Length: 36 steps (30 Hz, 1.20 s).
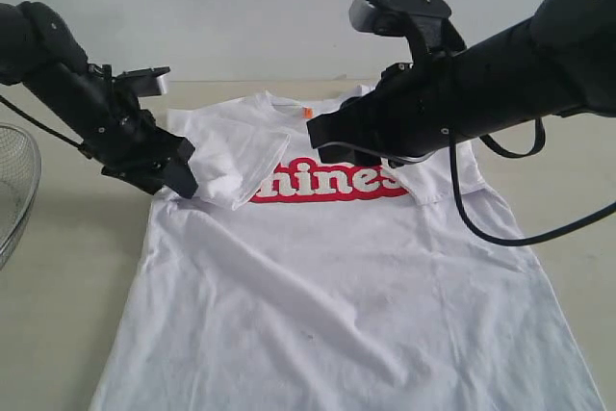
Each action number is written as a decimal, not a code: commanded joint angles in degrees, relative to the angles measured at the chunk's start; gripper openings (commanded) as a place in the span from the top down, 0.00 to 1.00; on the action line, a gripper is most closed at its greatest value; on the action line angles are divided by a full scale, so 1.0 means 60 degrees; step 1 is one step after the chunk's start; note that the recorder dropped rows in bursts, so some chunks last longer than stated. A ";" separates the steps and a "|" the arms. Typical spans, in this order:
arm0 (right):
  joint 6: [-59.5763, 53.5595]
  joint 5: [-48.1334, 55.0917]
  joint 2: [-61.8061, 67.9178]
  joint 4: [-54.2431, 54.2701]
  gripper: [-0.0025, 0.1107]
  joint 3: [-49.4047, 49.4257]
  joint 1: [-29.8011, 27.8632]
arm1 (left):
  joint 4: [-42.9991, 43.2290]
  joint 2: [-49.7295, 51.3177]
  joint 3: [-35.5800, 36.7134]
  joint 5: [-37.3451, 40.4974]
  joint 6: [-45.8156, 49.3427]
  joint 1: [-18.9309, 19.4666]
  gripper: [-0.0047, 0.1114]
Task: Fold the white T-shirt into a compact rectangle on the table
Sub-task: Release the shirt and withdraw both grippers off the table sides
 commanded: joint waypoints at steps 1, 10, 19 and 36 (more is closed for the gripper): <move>-0.0022 -0.0104 -0.0034 -0.0007 0.68 -0.0018 0.0018 | 0.0048 -0.0108 0.0000 0.0103 -0.0388 0.0042 0.40; -0.0022 -0.0155 -0.0034 -0.0007 0.68 -0.0018 0.0018 | -0.0824 -0.2494 0.1235 0.0969 -0.0473 0.0181 0.92; -0.0022 -0.0275 -0.0034 -0.0007 0.68 -0.0018 0.0018 | -0.8064 -0.5428 0.7033 0.0864 0.5067 0.0181 0.92; 0.0364 -0.1646 -0.0034 0.0261 0.68 -0.0018 0.0018 | -0.9637 -0.8031 1.1267 0.0581 0.7478 0.0181 0.92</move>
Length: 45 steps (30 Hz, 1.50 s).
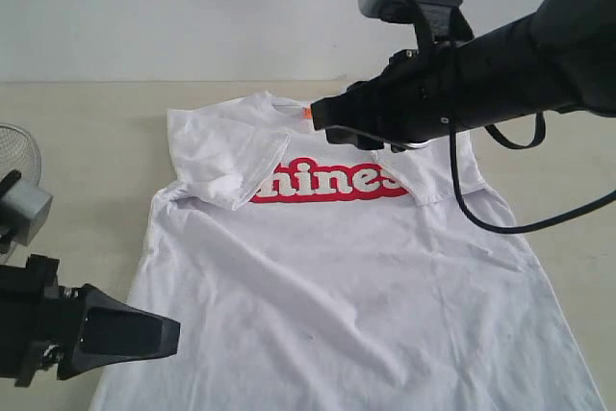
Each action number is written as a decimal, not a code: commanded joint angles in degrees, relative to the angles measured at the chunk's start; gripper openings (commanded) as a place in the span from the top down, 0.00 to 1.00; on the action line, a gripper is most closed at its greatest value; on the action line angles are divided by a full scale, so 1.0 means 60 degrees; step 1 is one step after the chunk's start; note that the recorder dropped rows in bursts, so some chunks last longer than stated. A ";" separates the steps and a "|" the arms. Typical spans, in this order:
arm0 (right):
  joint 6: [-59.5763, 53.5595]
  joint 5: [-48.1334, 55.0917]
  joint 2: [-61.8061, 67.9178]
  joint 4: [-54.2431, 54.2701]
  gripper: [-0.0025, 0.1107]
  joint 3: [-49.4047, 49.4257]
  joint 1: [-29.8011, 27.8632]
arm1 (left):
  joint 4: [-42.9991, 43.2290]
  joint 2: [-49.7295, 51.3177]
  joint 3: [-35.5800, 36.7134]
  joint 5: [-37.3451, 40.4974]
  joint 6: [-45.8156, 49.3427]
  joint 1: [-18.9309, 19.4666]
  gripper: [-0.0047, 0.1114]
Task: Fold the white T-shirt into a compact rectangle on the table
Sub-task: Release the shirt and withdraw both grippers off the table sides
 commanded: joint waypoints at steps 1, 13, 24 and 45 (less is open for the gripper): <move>0.0221 -0.0776 -0.0055 0.0135 0.68 -0.0018 0.0011 | -0.0067 -0.0187 0.0178 -0.0272 0.0166 0.0012 0.92; 0.3772 0.4629 -0.0737 -0.3773 0.68 -0.0043 -0.3095 | 0.0738 -0.0187 0.0155 -0.1283 0.0018 0.0012 0.92; 0.5954 0.8120 -0.2071 -0.6982 0.68 0.1409 -0.3685 | 0.6472 -0.0187 -0.1335 -0.0913 -0.6130 0.0012 0.92; 0.6211 0.5956 -0.2226 -0.7361 0.68 0.4461 -0.3685 | 1.0286 0.0253 -0.1942 0.1670 -1.0356 -0.0022 0.92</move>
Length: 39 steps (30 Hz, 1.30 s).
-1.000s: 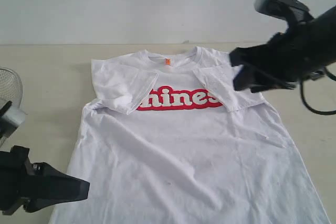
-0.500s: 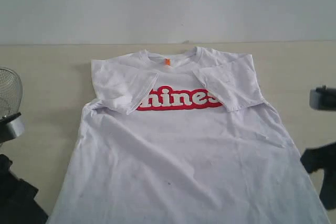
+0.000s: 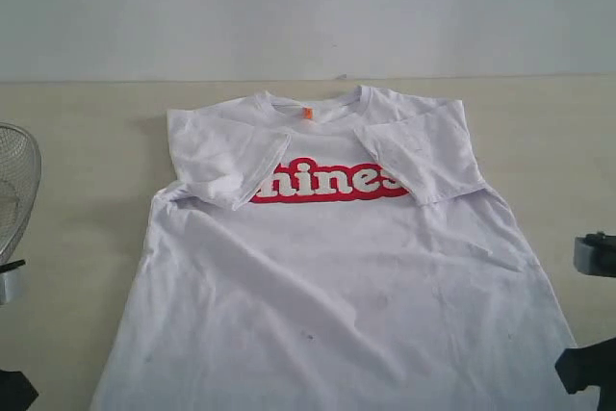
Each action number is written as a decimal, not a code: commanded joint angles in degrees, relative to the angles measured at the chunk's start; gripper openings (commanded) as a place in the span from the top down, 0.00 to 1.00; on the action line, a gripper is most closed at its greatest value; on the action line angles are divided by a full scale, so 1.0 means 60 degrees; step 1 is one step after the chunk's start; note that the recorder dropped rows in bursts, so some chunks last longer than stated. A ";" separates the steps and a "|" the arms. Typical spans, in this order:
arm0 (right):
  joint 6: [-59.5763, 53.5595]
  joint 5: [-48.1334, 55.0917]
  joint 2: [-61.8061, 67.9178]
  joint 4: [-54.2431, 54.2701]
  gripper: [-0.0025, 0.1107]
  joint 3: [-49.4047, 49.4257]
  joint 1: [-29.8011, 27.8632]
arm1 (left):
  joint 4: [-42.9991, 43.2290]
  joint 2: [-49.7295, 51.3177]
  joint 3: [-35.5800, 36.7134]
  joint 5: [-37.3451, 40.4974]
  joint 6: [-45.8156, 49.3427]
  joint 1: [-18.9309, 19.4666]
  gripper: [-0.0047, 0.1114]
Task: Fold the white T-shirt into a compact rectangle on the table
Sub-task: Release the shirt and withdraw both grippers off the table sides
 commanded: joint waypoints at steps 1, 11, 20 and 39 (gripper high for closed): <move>0.0408 -0.0065 -0.0075 -0.0777 0.68 0.0011 -0.0066 | 0.0143 0.0008 -0.0041 -0.0257 -0.0269 -0.0022 0.92; 0.0661 0.0018 -0.0075 -0.0896 0.59 -0.0010 -0.0066 | -0.0821 0.0994 -0.0021 -0.0452 0.0886 -0.0022 0.85; 0.0737 0.0327 0.0878 -0.0823 0.48 -0.0068 -0.0066 | -0.0822 0.1997 -0.0021 -0.0416 0.0861 -0.0022 0.50; 0.0179 -0.0430 0.2027 -0.0264 0.48 -0.0049 -0.0066 | -0.0426 0.2987 -0.0038 -0.1463 0.0804 -0.0022 0.52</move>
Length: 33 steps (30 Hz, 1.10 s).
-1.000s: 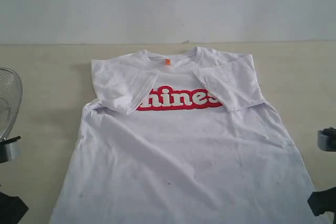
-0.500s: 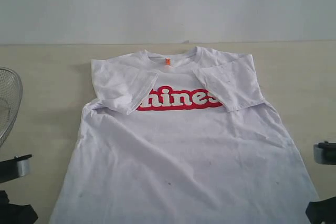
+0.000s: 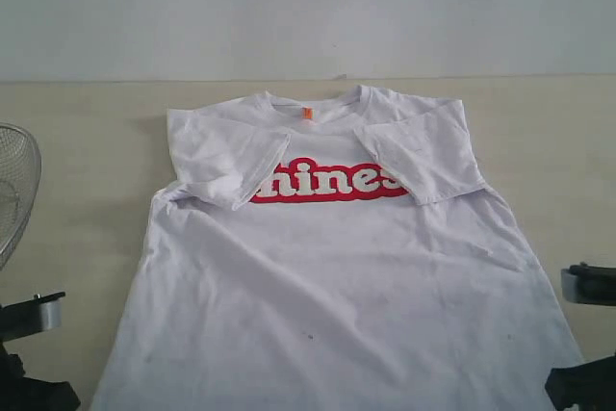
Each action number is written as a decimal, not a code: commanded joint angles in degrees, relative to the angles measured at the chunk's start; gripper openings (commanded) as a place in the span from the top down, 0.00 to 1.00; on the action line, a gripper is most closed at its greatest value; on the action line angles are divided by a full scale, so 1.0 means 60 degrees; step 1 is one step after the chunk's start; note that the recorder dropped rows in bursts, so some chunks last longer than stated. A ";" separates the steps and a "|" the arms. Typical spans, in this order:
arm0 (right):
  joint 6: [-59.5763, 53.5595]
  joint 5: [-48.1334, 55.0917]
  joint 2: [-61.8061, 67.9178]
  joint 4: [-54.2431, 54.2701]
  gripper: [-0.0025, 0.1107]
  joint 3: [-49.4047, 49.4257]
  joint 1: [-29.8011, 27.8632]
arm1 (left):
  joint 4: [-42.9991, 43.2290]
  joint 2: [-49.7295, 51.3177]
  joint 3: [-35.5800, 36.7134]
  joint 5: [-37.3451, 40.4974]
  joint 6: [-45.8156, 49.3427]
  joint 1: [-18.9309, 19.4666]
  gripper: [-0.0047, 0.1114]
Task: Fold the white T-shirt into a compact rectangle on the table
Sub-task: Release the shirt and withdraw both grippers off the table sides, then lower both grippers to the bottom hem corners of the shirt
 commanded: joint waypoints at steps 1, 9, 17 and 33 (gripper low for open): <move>-0.0168 -0.0085 0.0403 0.0006 0.48 -0.0032 -0.0066 | 0.0084 0.0123 -0.0018 -0.0112 -0.0036 -0.0022 0.52; -0.0512 -0.0120 0.0872 0.0426 0.48 -0.0032 -0.0066 | 0.0084 0.0126 -0.0018 -0.0260 -0.0036 -0.0022 0.52; -0.0567 -0.0101 0.1355 0.0463 0.48 -0.0016 -0.0066 | 0.0056 0.0126 -0.0018 -0.0275 -0.0036 -0.0022 0.52; -0.0807 -0.0022 0.1523 0.0463 0.62 -0.0016 -0.0066 | -0.0014 0.0126 -0.0018 -0.0265 -0.0036 -0.0022 0.52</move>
